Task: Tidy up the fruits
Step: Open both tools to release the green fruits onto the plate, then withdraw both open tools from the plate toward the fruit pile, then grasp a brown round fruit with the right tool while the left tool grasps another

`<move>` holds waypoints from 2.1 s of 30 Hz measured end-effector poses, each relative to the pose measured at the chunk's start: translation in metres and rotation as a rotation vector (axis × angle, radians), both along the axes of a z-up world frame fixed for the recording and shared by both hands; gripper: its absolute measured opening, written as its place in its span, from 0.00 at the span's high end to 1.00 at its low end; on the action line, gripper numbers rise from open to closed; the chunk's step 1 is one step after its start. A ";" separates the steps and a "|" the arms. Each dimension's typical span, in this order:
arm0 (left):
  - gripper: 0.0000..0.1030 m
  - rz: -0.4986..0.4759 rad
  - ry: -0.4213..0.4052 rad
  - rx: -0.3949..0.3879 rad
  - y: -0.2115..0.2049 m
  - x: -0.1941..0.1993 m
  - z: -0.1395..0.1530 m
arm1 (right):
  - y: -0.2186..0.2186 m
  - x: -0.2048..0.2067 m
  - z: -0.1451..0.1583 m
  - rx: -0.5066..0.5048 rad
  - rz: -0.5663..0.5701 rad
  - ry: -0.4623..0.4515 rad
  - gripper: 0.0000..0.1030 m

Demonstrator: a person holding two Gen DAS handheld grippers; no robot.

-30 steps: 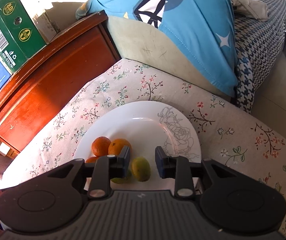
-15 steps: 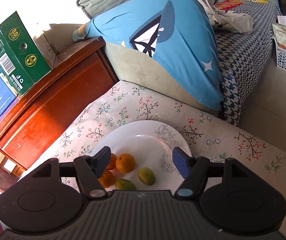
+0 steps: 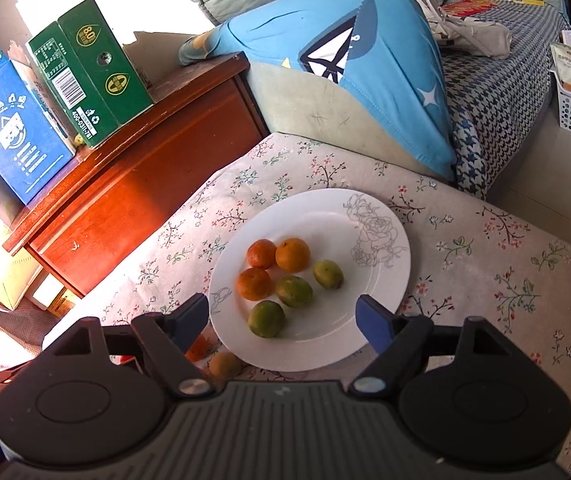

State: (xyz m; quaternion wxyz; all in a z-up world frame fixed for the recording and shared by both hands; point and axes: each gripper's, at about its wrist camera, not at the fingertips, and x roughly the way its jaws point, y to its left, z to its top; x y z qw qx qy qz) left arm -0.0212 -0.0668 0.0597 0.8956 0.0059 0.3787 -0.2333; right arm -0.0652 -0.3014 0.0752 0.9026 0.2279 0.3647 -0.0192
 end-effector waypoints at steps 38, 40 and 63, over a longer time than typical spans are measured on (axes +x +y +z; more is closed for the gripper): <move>0.20 0.138 0.012 0.161 0.064 -0.024 -0.040 | 0.116 0.009 -0.067 -0.029 0.258 0.078 0.73; 0.21 0.128 0.013 0.151 0.063 -0.024 -0.041 | 0.117 0.009 -0.067 -0.028 0.267 0.077 0.77; 0.62 -0.066 -0.133 0.175 0.012 -0.027 -0.053 | 0.080 -0.013 -0.057 0.019 0.179 0.108 0.77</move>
